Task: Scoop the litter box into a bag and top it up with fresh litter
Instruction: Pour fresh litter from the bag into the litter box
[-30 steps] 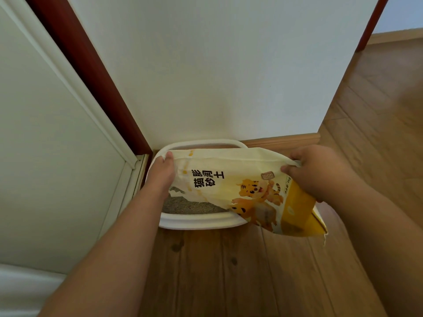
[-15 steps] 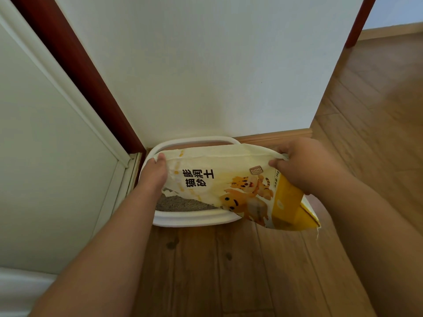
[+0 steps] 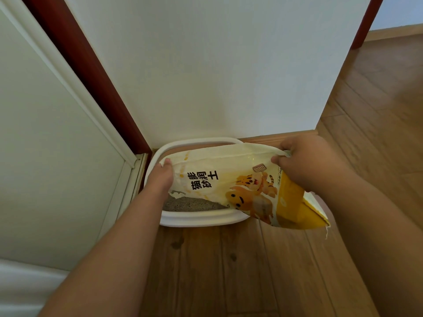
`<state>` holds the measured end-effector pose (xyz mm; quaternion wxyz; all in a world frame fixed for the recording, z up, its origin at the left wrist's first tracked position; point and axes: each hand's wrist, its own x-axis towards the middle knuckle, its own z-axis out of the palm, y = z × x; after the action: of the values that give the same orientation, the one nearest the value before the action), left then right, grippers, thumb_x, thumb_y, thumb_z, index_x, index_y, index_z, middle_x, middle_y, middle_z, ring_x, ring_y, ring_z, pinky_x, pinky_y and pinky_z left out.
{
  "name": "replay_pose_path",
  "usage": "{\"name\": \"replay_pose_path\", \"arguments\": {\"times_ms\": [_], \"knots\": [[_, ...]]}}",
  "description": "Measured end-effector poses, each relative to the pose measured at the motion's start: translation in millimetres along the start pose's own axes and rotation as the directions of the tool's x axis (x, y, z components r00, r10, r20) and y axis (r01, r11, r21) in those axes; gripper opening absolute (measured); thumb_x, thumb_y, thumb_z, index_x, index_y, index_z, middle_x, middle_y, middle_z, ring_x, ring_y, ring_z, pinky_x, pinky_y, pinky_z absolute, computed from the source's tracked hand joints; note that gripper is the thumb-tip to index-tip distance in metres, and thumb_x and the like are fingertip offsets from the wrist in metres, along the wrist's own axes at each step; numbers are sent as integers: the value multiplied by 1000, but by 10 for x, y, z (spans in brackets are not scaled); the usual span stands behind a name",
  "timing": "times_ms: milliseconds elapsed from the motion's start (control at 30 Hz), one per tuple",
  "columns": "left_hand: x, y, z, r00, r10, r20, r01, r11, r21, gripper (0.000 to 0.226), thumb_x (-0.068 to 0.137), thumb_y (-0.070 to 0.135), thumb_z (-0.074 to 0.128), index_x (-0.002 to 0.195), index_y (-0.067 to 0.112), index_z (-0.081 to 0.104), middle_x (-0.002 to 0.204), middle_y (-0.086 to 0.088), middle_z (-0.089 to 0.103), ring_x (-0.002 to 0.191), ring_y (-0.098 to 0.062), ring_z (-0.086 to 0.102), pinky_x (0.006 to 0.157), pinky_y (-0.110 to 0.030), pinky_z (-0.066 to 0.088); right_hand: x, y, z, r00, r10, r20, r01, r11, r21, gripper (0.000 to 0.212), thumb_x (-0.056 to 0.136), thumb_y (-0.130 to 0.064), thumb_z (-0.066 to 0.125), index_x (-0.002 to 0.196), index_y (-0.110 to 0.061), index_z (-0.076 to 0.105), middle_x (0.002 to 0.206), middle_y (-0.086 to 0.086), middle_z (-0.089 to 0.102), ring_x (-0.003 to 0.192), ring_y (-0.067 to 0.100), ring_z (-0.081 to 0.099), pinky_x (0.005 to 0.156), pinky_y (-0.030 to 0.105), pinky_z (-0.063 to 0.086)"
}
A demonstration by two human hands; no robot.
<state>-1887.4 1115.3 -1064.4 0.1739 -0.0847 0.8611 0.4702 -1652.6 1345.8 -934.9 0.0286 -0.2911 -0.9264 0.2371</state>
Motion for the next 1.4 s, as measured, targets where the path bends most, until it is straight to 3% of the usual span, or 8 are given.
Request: {"name": "replay_pose_path", "arguments": {"times_ms": [333, 567, 633, 800, 900, 1100, 1300, 1400], "knots": [[-63, 54, 119, 1000, 24, 11, -25, 996, 81, 63, 109, 51, 28, 158, 12, 31, 160, -14, 38, 142, -37, 41, 111, -46, 40, 0, 42, -50, 999, 26, 19, -26, 1000, -10, 29, 99, -30, 61, 124, -16, 69, 78, -3, 59, 65, 14, 60, 51, 26, 49], [-94, 75, 107, 1000, 3, 14, -4, 999, 38, 62, 108, 52, 30, 157, 13, 36, 155, -13, 45, 138, -36, 46, 109, -46, 43, 18, 50, -47, 999, 33, 40, -32, 999, -25, 33, 100, -30, 60, 129, -15, 66, 78, -3, 58, 63, 13, 57, 52, 26, 48], [-118, 74, 89, 999, 17, -27, -16, 1000, 12, 60, 109, 48, 31, 155, 11, 38, 150, -13, 49, 134, -35, 50, 103, -41, 45, 21, 36, -26, 999, 31, 42, -30, 999, -20, 31, 100, -29, 60, 127, -16, 67, 75, -4, 56, 62, 12, 56, 51, 25, 46], [-107, -3, 14, 979, 44, -199, -51, 998, -30, 54, 108, 50, 30, 144, 14, 50, 131, -11, 60, 116, -34, 59, 100, -50, 50, 36, -58, 58, 998, 8, 58, -8, 1000, -1, 28, 100, -29, 60, 124, -18, 69, 74, -4, 59, 60, 12, 57, 47, 24, 43], [-135, -14, -48, 952, 85, -295, -81, 996, 24, 51, 109, 44, 29, 138, 9, 53, 125, -11, 61, 115, -35, 59, 89, -39, 44, 38, -110, 142, 997, -9, 72, 8, 1000, 12, 28, 100, -30, 60, 125, -20, 69, 74, -5, 59, 59, 11, 58, 47, 23, 43], [-44, -26, -170, 989, -3, -147, -9, 997, -77, 52, 110, 44, 31, 152, 15, 41, 145, -13, 51, 129, -34, 52, 95, -40, 43, 32, -170, 212, 996, -14, 91, 13, 1000, 4, 31, 100, -32, 59, 128, -20, 68, 76, -7, 58, 59, 9, 55, 47, 21, 40], [-30, -55, -128, 998, -43, -52, 37, 993, -109, 56, 110, 48, 33, 154, 14, 39, 146, -12, 51, 125, -31, 53, 86, -37, 41, 14, -189, 115, 997, -8, 83, 9, 1000, -2, 28, 100, -29, 60, 124, -20, 70, 79, -2, 64, 66, 14, 61, 52, 26, 50], [-43, -5, -88, 998, -68, 1, 68, 988, -140, 56, 109, 48, 33, 154, 16, 39, 144, -11, 52, 119, -30, 54, 80, -36, 46, 12, -129, 73, 997, 20, 75, -19, 1000, -10, 30, 101, -29, 58, 127, -20, 68, 76, -3, 61, 62, 13, 59, 46, 22, 43]]}}
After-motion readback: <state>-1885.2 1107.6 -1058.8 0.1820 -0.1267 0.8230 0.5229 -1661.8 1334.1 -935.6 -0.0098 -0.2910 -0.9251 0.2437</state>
